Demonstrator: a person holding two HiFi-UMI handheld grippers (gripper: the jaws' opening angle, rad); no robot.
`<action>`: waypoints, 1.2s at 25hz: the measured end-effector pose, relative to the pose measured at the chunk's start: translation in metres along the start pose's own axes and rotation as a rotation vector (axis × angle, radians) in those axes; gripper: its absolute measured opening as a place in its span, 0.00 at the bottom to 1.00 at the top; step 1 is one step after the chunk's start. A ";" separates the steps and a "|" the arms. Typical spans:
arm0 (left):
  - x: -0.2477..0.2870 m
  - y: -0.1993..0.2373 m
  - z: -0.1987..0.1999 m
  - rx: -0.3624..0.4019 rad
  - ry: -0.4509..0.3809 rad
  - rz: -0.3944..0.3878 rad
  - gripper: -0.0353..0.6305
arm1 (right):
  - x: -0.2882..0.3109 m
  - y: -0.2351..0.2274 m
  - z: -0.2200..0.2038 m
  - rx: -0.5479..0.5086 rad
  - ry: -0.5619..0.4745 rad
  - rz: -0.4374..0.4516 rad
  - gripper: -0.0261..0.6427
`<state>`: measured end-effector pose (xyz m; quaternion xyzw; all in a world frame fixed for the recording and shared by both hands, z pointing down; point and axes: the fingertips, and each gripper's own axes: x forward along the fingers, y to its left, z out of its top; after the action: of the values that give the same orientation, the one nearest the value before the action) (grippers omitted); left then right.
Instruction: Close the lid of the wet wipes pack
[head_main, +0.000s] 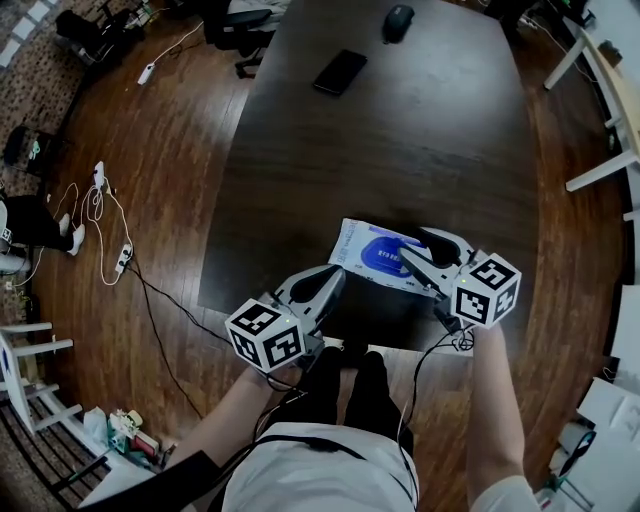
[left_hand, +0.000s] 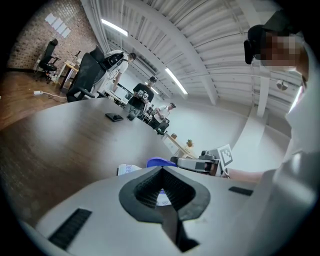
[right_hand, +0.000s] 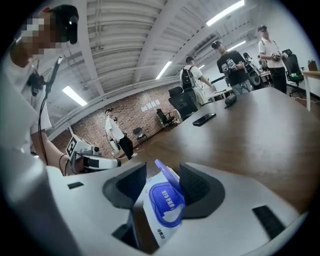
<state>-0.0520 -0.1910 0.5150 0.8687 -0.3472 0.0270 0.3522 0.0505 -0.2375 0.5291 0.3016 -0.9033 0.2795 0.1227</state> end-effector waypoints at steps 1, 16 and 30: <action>0.000 0.001 0.001 0.000 -0.002 -0.001 0.05 | 0.001 0.002 -0.001 0.005 0.000 0.005 0.32; -0.004 -0.008 -0.002 0.006 -0.004 -0.017 0.05 | 0.009 0.037 -0.035 0.048 0.054 0.050 0.32; -0.014 -0.010 -0.009 0.010 0.006 -0.026 0.05 | 0.026 0.038 -0.070 0.062 0.171 -0.010 0.32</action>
<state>-0.0547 -0.1720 0.5117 0.8749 -0.3346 0.0267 0.3492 0.0107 -0.1839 0.5796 0.2846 -0.8789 0.3314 0.1915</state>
